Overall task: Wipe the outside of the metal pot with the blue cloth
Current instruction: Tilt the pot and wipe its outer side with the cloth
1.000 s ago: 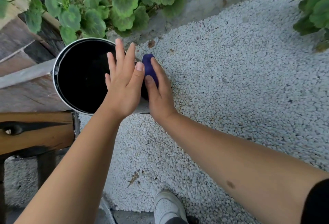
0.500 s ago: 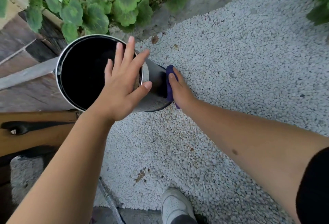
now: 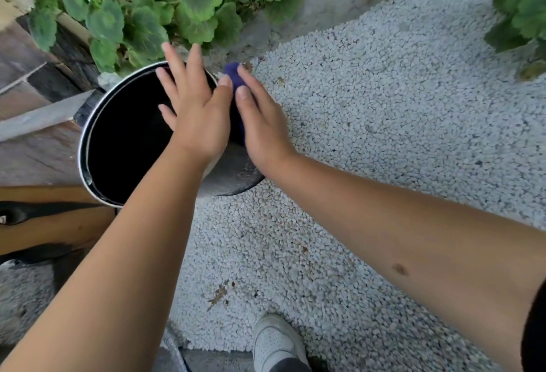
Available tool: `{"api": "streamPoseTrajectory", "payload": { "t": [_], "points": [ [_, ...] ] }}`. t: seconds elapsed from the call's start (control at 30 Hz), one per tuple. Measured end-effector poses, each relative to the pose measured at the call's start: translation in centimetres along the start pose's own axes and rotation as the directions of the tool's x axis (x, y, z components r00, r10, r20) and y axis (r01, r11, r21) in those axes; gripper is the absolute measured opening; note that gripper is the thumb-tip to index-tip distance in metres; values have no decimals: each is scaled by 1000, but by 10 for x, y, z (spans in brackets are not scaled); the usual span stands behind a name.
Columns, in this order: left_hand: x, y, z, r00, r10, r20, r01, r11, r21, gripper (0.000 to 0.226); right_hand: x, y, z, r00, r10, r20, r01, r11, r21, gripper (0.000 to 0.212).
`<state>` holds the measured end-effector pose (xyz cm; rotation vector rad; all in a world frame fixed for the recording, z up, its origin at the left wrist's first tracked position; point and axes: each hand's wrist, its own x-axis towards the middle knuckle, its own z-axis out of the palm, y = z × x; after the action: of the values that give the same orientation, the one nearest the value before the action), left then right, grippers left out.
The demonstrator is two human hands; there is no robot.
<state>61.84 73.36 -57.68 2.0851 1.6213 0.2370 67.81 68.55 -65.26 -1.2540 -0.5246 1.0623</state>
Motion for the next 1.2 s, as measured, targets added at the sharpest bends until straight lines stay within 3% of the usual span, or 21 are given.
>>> {"api": "streamPoseTrajectory", "payload": {
  "t": [0.13,0.23,0.33,0.4,0.47,0.6,0.77,0.9,1.07,1.2],
  "points": [
    [2,7,1,1000,-28,-13,28,1000,15,62,5,7,-1,998,-50,44,52,998,-32,50],
    [1,6,-5,999,0,32,0,1000,20,70,15,26,-8,992,120,40,-117,991,-71,50],
    [-3,-13,-26,967,200,155,-217,971,104,81,19,52,-19,969,235,72,-220,961,-166,53],
    [-9,-25,-31,876,397,273,-462,853,242,77,22,63,-26,956,280,93,-259,947,-190,56],
    [-10,-30,-26,831,445,334,-530,815,232,66,26,70,-30,937,331,108,-299,924,-237,57],
    [-6,-32,-18,876,409,255,-456,875,165,50,28,79,-35,923,376,88,-337,896,-291,57],
    [-7,-23,-11,919,334,209,-356,931,82,55,28,76,-33,926,377,26,-362,905,-224,56],
    [-10,-3,0,971,202,129,-200,979,-31,59,23,66,-30,932,364,5,-360,925,-123,55],
    [-5,15,4,1000,-12,-2,12,994,-108,55,18,32,-17,965,261,31,-259,964,-62,53],
    [2,15,2,996,-56,-68,50,995,-91,45,14,-7,-1,995,99,28,-98,995,-22,52]
  ]
}}
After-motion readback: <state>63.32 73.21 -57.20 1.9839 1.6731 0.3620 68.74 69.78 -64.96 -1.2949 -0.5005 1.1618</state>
